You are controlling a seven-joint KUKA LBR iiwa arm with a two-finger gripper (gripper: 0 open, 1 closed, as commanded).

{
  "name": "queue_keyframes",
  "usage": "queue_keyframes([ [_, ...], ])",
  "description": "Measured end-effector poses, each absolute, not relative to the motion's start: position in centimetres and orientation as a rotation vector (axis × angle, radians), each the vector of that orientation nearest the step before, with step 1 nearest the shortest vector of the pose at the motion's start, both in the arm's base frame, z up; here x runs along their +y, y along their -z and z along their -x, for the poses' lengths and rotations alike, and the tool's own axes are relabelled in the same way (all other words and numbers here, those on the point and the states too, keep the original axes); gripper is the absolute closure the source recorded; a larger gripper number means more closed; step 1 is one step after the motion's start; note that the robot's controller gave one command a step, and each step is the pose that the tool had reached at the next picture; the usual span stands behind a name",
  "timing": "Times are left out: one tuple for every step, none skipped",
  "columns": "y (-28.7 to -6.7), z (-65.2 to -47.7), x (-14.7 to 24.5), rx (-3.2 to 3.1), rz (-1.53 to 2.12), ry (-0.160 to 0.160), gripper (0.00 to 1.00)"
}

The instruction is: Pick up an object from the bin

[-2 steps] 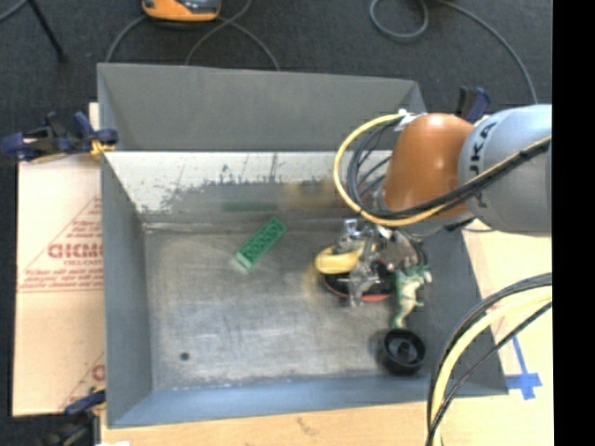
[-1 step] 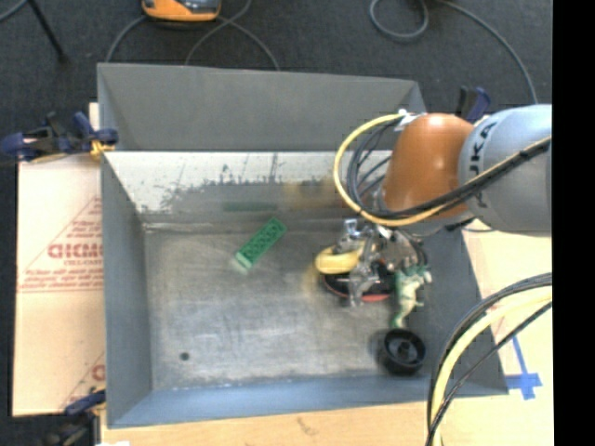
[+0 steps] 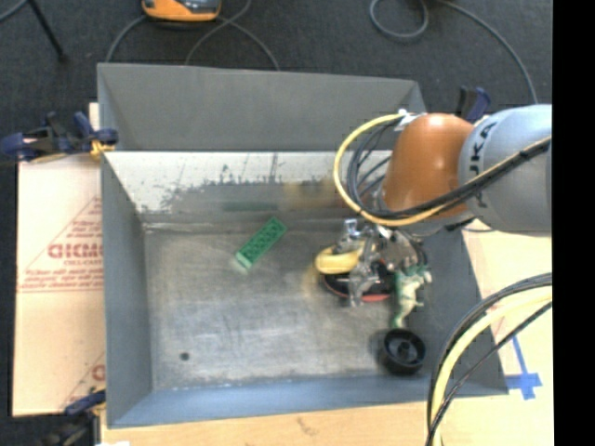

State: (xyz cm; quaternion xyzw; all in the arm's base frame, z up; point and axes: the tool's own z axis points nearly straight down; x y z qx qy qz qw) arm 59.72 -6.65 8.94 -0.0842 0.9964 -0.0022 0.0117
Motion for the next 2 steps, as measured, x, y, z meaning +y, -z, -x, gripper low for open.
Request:
queue_keyframes([
  [-8.9,-59.7,-6.8,3.096,0.331,0.006,1.0],
  [-21.3,-60.6,-6.7,3.123,0.3,0.0,1.0],
])
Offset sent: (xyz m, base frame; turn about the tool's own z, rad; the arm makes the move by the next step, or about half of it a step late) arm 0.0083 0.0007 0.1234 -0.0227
